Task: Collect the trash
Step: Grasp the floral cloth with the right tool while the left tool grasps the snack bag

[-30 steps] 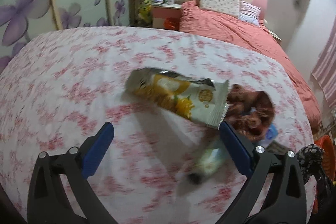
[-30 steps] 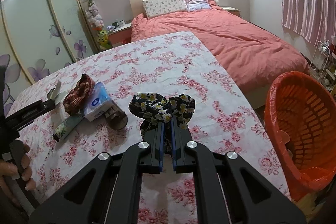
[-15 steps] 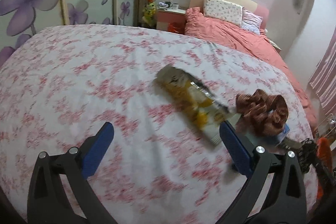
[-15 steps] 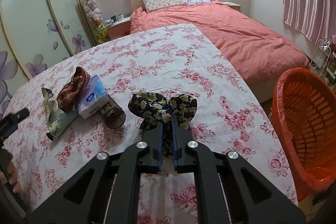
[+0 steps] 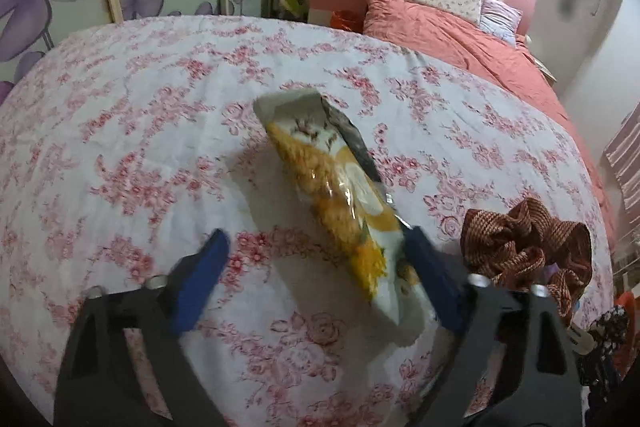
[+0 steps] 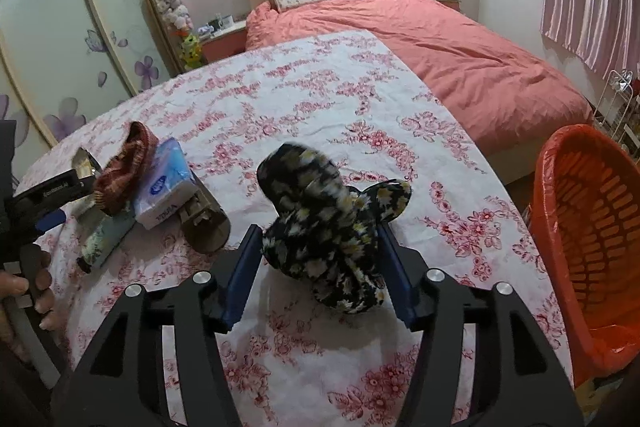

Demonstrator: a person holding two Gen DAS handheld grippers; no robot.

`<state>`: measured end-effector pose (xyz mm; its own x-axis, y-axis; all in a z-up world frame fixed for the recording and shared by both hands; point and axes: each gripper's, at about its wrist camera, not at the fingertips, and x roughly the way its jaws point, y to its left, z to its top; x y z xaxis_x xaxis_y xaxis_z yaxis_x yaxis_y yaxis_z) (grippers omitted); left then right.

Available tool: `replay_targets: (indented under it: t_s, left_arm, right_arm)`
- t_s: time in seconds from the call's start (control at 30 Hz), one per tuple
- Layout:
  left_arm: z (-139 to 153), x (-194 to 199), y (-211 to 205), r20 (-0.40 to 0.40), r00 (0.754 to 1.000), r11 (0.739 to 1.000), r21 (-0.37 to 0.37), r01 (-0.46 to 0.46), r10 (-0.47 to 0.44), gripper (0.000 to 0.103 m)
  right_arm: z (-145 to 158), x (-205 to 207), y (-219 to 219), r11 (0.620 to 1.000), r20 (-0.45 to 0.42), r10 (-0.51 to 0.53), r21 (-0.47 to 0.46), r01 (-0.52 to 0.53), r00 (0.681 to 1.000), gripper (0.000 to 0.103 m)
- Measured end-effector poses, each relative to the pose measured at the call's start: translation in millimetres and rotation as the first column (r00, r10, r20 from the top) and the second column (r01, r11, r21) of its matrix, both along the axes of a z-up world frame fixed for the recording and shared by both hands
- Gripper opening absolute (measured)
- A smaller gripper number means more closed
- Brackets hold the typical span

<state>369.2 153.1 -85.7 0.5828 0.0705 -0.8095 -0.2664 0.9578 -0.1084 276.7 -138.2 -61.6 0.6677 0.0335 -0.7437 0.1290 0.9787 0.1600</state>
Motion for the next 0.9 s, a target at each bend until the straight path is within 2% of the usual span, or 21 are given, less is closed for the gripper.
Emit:
replay_targets:
  t_s: [0.03, 0.1, 0.13, 0.2, 0.27, 0.3, 0.37, 0.5, 0.6, 0.9]
  left_arm:
    - [0.4, 0.6, -1.7, 0.008, 1.000, 1.000, 0.012, 0.005, -0.005, 0.078]
    - [0.2, 1.8, -4.8, 0.021, 0.999, 0.999, 0.020, 0.035, -0.035, 0.061]
    - [0.5, 2.2, -5.4, 0.026, 0.998, 0.999, 0.014, 0.051, -0.051, 0.056]
    - [1.4, 2.3, -5.7, 0.037, 0.995, 0.996, -0.008, 0.088, -0.088, 0.034]
    - [2.8, -0.4, -5.6, 0.043, 0.993, 0.994, -0.016, 0.112, -0.111, 0.030]
    - [3.7, -3.3, -5.2, 0.048, 0.991, 0.992, -0.015, 0.126, -0.125, 0.028]
    - [4.8, -10.9, -4.2, 0.055, 0.987, 0.988, -0.014, 0.152, -0.151, 0.027]
    - [5.7, -35.5, -1.5, 0.068, 0.973, 0.975, -0.023, 0.221, -0.219, 0.026]
    - [3.5, -52.5, -3.0, 0.065, 0.964, 0.965, -0.016, 0.260, -0.259, 0.027]
    - [-0.3, -59.5, -3.6, 0.064, 0.973, 0.975, -0.002, 0.224, -0.223, 0.039]
  right_arm:
    - [-1.4, 1.3, 0.3, 1.000, -0.007, -0.004, -0.007, 0.004, 1.000, 0.058]
    - [-3.8, 4.9, 0.3, 1.000, -0.028, -0.010, -0.012, 0.010, 1.000, 0.057]
    - [-3.8, 5.9, -0.3, 1.000, -0.029, -0.021, -0.015, 0.020, 0.999, 0.050]
    - [-3.9, 6.9, -4.2, 0.999, -0.027, -0.037, -0.007, 0.037, 0.999, 0.036]
    - [-4.2, 6.6, -9.2, 0.999, -0.025, -0.045, 0.007, 0.045, 0.999, 0.024]
    - [-4.2, 6.2, -11.6, 0.999, -0.024, -0.045, 0.017, 0.046, 0.999, 0.022]
    - [-3.3, 3.2, -15.4, 0.998, -0.023, -0.043, 0.036, 0.044, 0.999, 0.017]
    - [-1.0, -5.8, -15.0, 0.999, -0.020, -0.021, 0.048, 0.021, 1.000, 0.016]
    - [-1.9, -5.9, -9.1, 1.000, -0.024, -0.004, 0.020, 0.005, 1.000, 0.016]
    - [-5.4, -0.2, -4.3, 1.000, -0.037, -0.009, -0.019, 0.009, 0.999, 0.017]
